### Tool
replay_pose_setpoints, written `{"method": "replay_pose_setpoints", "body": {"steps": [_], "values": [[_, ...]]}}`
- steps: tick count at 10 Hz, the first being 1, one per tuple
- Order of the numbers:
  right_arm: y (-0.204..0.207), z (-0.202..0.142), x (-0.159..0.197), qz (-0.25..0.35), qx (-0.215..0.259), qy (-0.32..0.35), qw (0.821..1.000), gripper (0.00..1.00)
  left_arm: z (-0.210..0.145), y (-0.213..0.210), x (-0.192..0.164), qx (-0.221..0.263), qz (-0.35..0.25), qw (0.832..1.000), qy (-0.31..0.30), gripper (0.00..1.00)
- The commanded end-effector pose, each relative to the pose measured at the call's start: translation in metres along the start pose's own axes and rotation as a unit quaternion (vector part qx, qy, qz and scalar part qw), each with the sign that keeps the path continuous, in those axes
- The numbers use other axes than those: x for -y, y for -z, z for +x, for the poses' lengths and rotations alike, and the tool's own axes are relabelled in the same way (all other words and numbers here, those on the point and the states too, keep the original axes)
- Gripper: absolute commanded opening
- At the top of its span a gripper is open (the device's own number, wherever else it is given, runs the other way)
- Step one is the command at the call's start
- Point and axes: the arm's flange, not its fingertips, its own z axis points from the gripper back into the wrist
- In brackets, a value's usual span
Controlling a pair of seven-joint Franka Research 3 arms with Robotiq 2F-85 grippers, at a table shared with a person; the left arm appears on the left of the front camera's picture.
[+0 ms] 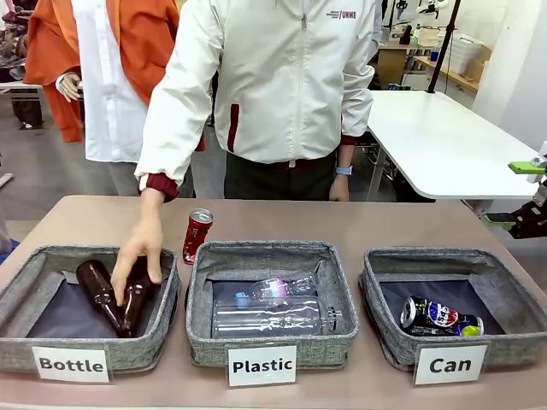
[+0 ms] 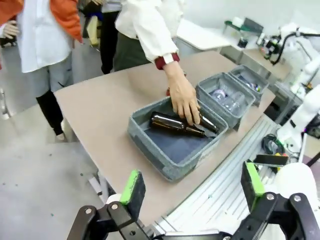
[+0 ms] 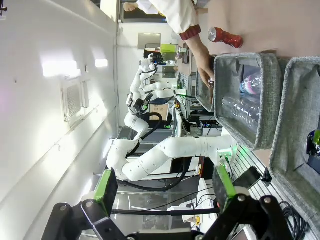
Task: Sort the can waste into the basket.
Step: Pick up the can waste from the table and place it in the right Fabric basket.
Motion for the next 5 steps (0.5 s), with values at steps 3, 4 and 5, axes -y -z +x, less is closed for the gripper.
{"method": "replay_pose_setpoints", "body": {"steps": [3, 4, 5], "values": [[-0.002, -0.002, -0.001, -0.001, -0.007, -0.011, 1.000, 1.00, 0.023, 0.045, -0.018, -0.005, 0.011, 1.000, -0.006, 1.00], [-0.002, -0.002, -0.001, -0.001, -0.007, -0.011, 1.000, 1.00, 0.038, 0.069, -0.022, -0.010, 0.049, 0.999, -0.012, 1.00], [-0.002, -0.002, -0.001, -0.001, -0.007, -0.011, 1.000, 1.00, 0.058, 0.103, -0.028, -0.043, 0.075, 0.996, -0.010, 1.00]]}}
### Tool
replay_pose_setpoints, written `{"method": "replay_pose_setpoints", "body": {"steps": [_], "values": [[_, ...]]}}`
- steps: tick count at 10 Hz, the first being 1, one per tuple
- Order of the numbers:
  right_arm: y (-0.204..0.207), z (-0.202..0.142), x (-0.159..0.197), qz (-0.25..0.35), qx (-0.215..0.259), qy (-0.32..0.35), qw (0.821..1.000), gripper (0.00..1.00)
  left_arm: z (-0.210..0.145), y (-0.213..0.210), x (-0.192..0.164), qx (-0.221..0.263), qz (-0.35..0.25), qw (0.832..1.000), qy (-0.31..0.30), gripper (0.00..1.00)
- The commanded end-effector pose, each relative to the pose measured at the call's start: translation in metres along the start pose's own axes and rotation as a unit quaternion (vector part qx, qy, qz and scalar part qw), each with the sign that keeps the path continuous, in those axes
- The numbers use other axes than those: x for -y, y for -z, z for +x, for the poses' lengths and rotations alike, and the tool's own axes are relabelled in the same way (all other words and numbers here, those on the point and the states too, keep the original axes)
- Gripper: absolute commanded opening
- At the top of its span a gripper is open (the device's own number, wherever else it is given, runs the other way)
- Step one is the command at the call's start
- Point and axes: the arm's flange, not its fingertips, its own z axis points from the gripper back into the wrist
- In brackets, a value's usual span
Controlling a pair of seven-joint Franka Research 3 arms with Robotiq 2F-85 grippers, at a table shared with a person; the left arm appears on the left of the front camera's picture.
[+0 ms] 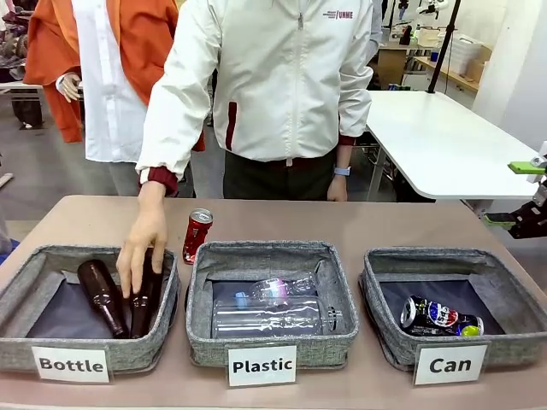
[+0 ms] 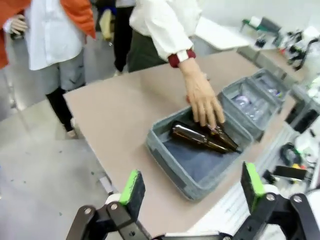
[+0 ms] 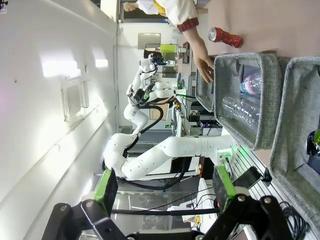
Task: Sort the can waste into the basket.
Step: Pick up the can waste from the table and place it in the right Fabric basket.
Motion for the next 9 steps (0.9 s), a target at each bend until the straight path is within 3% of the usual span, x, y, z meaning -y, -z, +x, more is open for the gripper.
{"method": "replay_pose_setpoints", "body": {"steps": [1, 2, 3, 4, 6, 9], "values": [[-0.003, -0.002, -0.001, -0.001, -0.006, -0.011, 1.000, 1.00, 0.034, 0.062, 0.007, -0.056, 0.034, 0.998, 0.002, 1.00], [-0.003, -0.002, -0.001, -0.001, -0.006, -0.011, 1.000, 1.00, 0.050, 0.093, 0.005, -0.074, 0.070, 0.995, 0.009, 1.00], [-0.003, -0.002, -0.001, -0.001, -0.006, -0.011, 1.000, 1.00, 0.063, 0.125, 0.004, -0.108, 0.052, 0.992, 0.027, 1.00], [-0.003, -0.002, -0.001, -0.001, -0.006, -0.011, 1.000, 1.00, 0.072, 0.158, 0.004, -0.121, 0.070, 0.989, 0.040, 1.00], [-0.003, -0.002, -0.001, -0.001, -0.006, -0.011, 1.000, 1.00, 0.078, 0.243, 0.017, -0.119, 0.104, 0.980, 0.122, 1.00], [-0.003, -0.002, -0.001, -0.001, -0.006, -0.011, 1.000, 1.00, 0.085, 0.350, 0.017, -0.149, 0.023, 0.969, 0.198, 1.00]]}}
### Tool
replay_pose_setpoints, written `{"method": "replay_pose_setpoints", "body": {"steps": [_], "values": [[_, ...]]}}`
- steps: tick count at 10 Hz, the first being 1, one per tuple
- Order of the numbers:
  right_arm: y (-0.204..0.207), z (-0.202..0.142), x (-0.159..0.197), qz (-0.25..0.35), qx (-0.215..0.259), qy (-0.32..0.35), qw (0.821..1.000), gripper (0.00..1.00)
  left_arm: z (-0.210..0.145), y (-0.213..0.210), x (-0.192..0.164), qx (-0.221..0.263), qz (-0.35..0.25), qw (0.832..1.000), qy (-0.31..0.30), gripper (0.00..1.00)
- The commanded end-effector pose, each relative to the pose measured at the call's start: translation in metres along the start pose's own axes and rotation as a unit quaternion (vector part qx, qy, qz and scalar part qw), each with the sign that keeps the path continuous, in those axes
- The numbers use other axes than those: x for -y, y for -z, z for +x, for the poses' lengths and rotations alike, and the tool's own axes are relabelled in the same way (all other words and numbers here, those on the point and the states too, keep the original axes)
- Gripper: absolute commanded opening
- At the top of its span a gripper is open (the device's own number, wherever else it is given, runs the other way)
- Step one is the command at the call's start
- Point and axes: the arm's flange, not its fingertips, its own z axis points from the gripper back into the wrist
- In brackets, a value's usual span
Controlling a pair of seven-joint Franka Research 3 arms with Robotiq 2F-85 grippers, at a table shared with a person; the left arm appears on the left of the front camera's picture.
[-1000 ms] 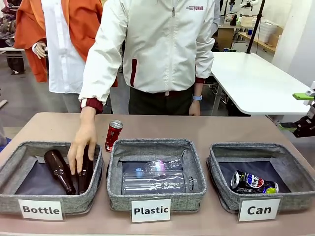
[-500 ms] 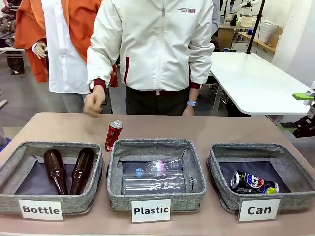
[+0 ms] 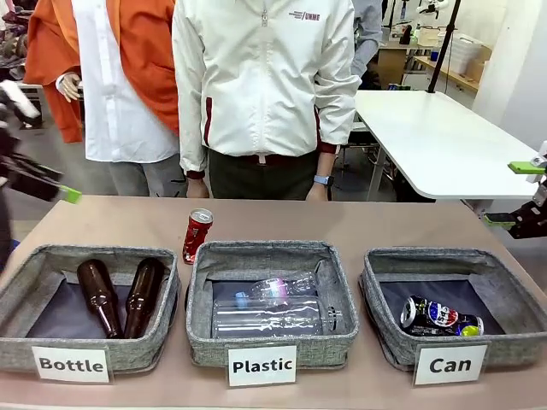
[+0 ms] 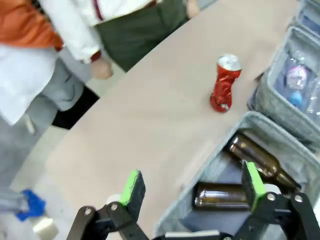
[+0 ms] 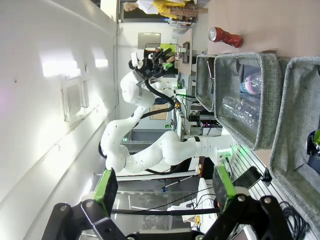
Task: Sort the can waste into the basket.
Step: Pick up the can waste from the table and place it in the right Fabric basket.
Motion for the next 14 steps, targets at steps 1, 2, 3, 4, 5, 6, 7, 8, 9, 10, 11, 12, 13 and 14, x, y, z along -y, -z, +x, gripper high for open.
{"method": "replay_pose_setpoints", "body": {"steps": [1, 2, 3, 4, 5, 6, 7, 8, 9, 10, 11, 12, 13, 14], "values": [[-0.003, -0.002, -0.001, -0.001, -0.006, -0.011, 1.000, 1.00, 0.010, 0.048, -0.036, -0.002, -0.079, 0.996, 0.050, 1.00], [-0.003, -0.002, -0.001, -0.001, -0.006, -0.011, 1.000, 1.00, 0.012, 0.068, -0.046, -0.048, -0.184, 0.977, 0.099, 1.00], [-0.003, -0.002, -0.001, -0.001, -0.006, -0.011, 1.000, 1.00, 0.014, 0.074, -0.047, -0.060, -0.274, 0.958, 0.064, 1.00], [-0.003, -0.002, -0.001, -0.001, -0.006, -0.011, 1.000, 1.00, 0.013, 0.065, -0.004, -0.020, -0.096, 0.994, 0.056, 1.00], [-0.003, -0.002, -0.001, -0.001, -0.006, -0.011, 1.000, 1.00, 0.013, 0.065, -0.004, -0.020, -0.096, 0.994, 0.056, 1.00], [-0.003, -0.002, -0.001, -0.001, -0.006, -0.011, 1.000, 1.00, 0.013, 0.065, -0.004, -0.020, -0.096, 0.994, 0.056, 1.00], [-0.003, -0.002, -0.001, -0.001, -0.006, -0.011, 1.000, 1.00, 0.013, 0.065, -0.004, -0.020, -0.096, 0.994, 0.056, 1.00], [-0.003, -0.002, -0.001, -0.001, -0.006, -0.011, 1.000, 1.00, 0.013, 0.065, -0.004, -0.020, -0.096, 0.994, 0.056, 1.00], [-0.003, -0.002, -0.001, -0.001, -0.006, -0.011, 1.000, 1.00, 0.016, 0.063, -0.017, -0.025, -0.108, 0.992, 0.065, 1.00], [-0.003, -0.002, -0.001, -0.001, -0.006, -0.011, 1.000, 1.00, 0.021, 0.075, -0.040, -0.072, -0.150, 0.983, 0.070, 1.00], [-0.003, -0.002, -0.001, -0.001, -0.006, -0.011, 1.000, 1.00, 0.025, 0.094, -0.057, -0.087, -0.197, 0.972, 0.095, 1.00], [-0.003, -0.002, -0.001, -0.001, -0.006, -0.011, 1.000, 1.00, 0.028, 0.109, -0.069, -0.089, -0.231, 0.957, 0.153, 1.00], [-0.003, -0.002, -0.001, -0.001, -0.006, -0.011, 1.000, 1.00, 0.030, 0.127, -0.072, -0.069, -0.273, 0.937, 0.206, 1.00], [-0.003, -0.002, -0.001, -0.001, -0.006, -0.011, 1.000, 1.00, 0.032, 0.142, -0.072, -0.063, -0.283, 0.926, 0.241, 1.00]]}}
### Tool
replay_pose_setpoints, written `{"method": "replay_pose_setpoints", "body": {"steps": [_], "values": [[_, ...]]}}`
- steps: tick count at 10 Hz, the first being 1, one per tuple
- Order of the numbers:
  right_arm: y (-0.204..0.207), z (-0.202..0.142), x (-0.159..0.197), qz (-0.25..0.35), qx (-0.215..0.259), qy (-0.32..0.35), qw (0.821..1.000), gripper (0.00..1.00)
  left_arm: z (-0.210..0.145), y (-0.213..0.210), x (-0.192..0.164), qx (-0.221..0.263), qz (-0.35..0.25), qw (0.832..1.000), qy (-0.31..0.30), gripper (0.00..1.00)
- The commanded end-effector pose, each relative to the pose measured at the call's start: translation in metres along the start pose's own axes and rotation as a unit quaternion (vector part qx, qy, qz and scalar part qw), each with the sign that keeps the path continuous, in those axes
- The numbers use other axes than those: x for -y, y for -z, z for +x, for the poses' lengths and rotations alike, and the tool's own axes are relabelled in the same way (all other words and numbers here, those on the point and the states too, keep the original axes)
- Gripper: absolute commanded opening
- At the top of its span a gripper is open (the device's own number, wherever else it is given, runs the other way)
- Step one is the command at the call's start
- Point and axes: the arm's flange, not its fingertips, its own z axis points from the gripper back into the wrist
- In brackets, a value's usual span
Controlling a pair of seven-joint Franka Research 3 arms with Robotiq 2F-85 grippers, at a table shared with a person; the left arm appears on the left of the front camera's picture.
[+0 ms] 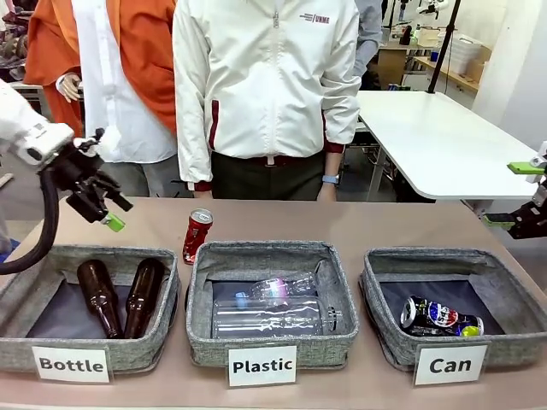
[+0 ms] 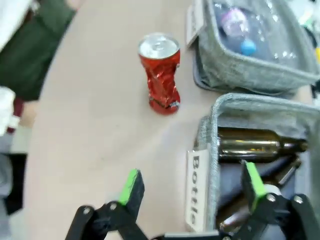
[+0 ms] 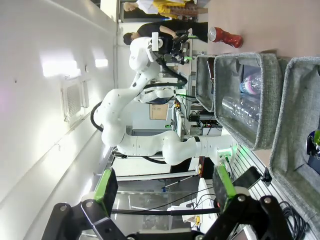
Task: Sort the can waste into the basket.
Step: Pick up the can waste from the table and place it in the right Fabric basket.
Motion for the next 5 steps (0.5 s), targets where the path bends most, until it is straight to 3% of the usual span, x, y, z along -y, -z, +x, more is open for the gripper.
{"method": "replay_pose_setpoints", "body": {"steps": [1, 3, 5], "values": [[-0.003, -0.002, -0.002, -0.001, -0.006, -0.011, 1.000, 1.00, 0.004, 0.002, -0.024, 0.004, -0.009, 0.996, 0.093, 1.00], [-0.003, -0.002, -0.002, -0.001, -0.006, -0.011, 1.000, 1.00, 0.010, 0.024, -0.045, -0.003, -0.005, 0.983, 0.182, 1.00], [-0.003, -0.002, -0.002, -0.001, -0.006, -0.011, 1.000, 1.00, 0.012, 0.047, -0.056, 0.009, -0.015, 0.979, 0.202, 1.00]]}}
